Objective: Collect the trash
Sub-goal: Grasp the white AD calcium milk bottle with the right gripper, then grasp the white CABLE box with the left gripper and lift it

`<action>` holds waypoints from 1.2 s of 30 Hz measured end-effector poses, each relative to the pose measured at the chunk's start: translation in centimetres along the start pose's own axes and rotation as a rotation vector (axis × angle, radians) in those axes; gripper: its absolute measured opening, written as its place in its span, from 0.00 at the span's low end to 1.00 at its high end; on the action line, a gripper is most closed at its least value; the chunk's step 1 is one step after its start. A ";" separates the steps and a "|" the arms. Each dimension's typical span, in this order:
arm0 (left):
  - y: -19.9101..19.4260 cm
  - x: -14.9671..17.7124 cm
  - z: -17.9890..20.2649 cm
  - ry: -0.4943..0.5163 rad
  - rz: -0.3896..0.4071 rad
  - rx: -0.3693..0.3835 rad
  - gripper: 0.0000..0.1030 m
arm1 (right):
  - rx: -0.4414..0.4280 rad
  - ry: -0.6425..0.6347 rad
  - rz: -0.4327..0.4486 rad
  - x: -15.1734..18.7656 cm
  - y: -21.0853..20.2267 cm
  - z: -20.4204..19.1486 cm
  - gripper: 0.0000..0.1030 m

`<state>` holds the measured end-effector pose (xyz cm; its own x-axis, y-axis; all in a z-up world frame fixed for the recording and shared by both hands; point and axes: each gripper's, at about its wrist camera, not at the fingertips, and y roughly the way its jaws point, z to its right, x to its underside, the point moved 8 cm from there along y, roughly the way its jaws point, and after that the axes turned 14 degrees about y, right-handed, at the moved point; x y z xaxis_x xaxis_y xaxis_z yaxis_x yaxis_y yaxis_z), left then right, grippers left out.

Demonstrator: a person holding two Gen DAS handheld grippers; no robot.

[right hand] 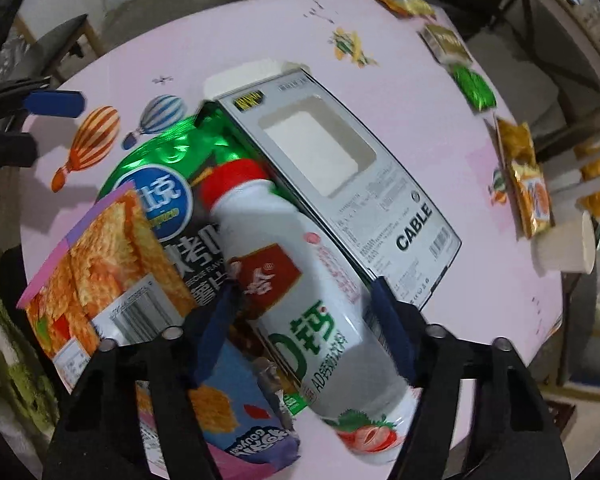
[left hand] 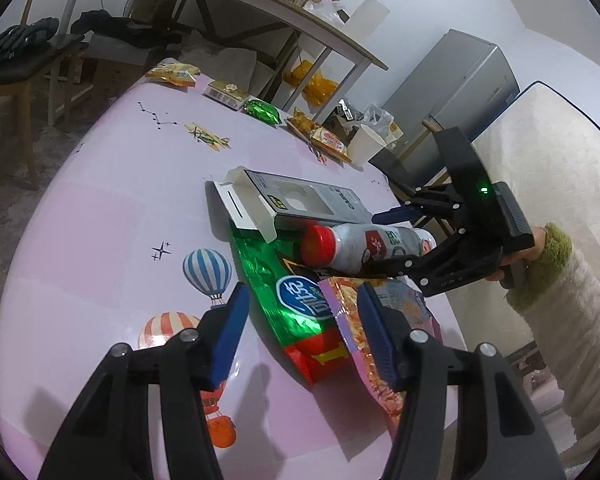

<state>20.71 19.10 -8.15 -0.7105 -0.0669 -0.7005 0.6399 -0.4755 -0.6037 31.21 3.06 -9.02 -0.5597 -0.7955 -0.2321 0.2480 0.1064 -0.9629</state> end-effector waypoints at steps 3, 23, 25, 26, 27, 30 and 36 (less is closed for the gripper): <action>0.1 0.0 0.1 0.006 -0.003 -0.001 0.53 | -0.013 -0.019 0.023 0.3 -0.9 -0.5 0.51; 0.8 -3.4 2.2 0.110 -0.016 -0.027 0.59 | -0.049 0.727 0.188 14.1 -3.8 8.9 0.44; 1.4 -5.0 2.9 0.155 -0.019 -0.028 0.75 | -0.080 0.811 0.199 14.7 -3.9 9.4 0.46; 1.8 -5.7 3.2 0.184 -0.022 -0.022 0.79 | -0.100 0.853 0.198 14.9 -3.9 9.6 0.47; 2.8 -7.0 3.9 0.254 -0.036 -0.015 0.86 | -0.113 0.881 0.198 15.1 -3.8 9.7 0.48; 5.7 -9.3 5.2 0.386 -0.091 -0.001 0.95 | -0.126 0.919 0.173 15.6 -3.0 9.8 0.57; 14.1 -11.1 6.3 0.566 -0.273 0.038 0.95 | -0.170 0.945 0.166 16.7 -2.1 9.2 0.62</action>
<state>35.78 7.59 -6.43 -0.5755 0.5309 -0.6220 0.4390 -0.4412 -0.7827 28.67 -15.94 -9.59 -0.9501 0.0360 -0.3100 0.3050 0.3176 -0.8978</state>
